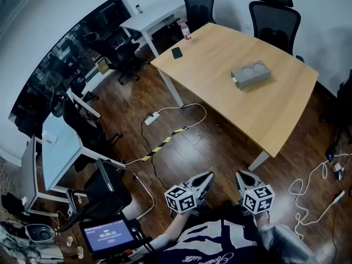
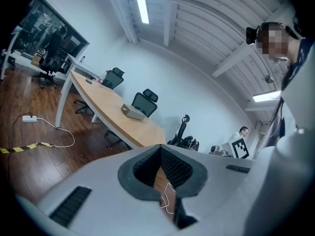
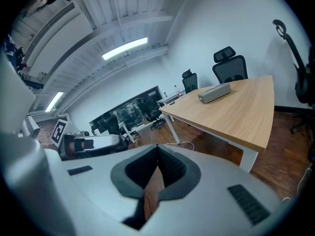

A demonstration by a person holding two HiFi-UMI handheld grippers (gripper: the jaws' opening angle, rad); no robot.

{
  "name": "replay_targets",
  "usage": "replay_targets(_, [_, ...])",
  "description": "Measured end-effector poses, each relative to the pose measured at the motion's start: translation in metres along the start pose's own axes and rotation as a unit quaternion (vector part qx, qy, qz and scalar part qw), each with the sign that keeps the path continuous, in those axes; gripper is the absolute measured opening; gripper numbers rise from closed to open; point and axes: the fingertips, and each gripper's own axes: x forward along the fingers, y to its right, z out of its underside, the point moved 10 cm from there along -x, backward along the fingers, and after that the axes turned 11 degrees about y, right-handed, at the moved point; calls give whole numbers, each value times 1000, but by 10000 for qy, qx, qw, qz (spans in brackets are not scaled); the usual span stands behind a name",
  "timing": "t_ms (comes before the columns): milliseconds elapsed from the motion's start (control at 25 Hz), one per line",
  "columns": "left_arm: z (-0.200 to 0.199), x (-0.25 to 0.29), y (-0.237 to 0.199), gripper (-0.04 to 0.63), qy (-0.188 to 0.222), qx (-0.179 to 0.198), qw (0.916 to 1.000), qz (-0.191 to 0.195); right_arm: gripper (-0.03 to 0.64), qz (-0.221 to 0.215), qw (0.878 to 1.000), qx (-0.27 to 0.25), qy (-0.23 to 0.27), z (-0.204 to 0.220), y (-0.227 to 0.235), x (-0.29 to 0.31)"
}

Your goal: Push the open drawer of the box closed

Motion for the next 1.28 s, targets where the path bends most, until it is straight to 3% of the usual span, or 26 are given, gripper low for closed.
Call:
replay_targets(200, [3, -13, 0, 0, -148, 148, 9997, 127, -2, 166, 9997, -105, 120, 1, -13, -6])
replay_targets(400, [1, -32, -11, 0, -41, 186, 9998, 64, -2, 310, 9989, -173, 318, 8, -33, -11])
replay_targets(1080, [2, -86, -7, 2, -79, 43, 9994, 333, -2, 543, 9972, -330, 383, 22, -100, -32])
replay_targets(1280, [10, -82, -9, 2, -87, 43, 9993, 371, -2, 525, 9973, -336, 391, 29, -96, -33])
